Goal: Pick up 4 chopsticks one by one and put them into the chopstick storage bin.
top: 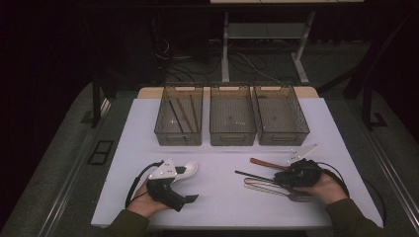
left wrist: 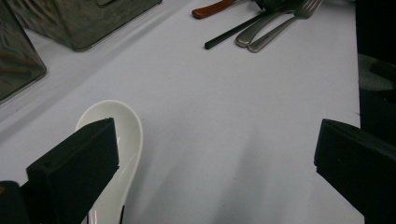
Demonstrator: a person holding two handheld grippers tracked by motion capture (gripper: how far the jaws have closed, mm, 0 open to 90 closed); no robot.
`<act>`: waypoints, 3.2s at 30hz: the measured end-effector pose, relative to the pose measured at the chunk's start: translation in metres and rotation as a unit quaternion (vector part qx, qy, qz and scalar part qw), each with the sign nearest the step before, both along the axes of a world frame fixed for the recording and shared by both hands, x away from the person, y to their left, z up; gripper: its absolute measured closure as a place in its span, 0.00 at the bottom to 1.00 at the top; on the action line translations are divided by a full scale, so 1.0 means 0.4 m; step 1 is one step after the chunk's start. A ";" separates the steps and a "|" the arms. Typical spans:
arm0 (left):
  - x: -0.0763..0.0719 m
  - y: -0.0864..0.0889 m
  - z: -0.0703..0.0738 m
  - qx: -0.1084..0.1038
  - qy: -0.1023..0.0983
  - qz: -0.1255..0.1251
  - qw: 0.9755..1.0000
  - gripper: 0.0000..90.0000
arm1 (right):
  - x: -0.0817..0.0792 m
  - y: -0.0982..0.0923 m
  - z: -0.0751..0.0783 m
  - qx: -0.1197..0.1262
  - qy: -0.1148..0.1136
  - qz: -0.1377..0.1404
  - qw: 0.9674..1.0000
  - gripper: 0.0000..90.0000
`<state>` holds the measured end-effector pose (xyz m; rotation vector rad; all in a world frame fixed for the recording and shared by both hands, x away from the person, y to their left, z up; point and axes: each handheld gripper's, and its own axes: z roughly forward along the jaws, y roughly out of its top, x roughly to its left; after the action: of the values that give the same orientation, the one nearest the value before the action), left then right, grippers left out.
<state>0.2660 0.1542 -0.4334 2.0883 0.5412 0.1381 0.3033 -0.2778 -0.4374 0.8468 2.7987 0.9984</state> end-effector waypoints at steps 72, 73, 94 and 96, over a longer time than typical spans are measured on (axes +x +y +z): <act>0.002 0.002 0.000 -0.006 0.001 0.004 1.000 0.00 | 0.007 -0.006 0.063 0.066 -0.040 -0.007 0.997 0.96; 0.001 0.002 0.000 -0.004 0.001 0.004 1.000 0.00 | 0.007 -0.006 0.065 0.070 -0.040 -0.008 0.997 0.96; 0.015 0.040 -0.003 -0.014 0.005 0.014 1.000 0.00 | 0.019 0.018 0.113 0.114 -0.061 -0.028 0.991 0.96; 0.014 0.040 -0.003 -0.017 0.005 0.013 1.000 0.00 | 0.021 0.021 0.116 0.117 -0.062 -0.031 0.991 0.96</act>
<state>0.2716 0.1700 -0.4346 2.0509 0.5737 0.1319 0.3118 -0.2693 -0.3908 0.8558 2.5701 1.3390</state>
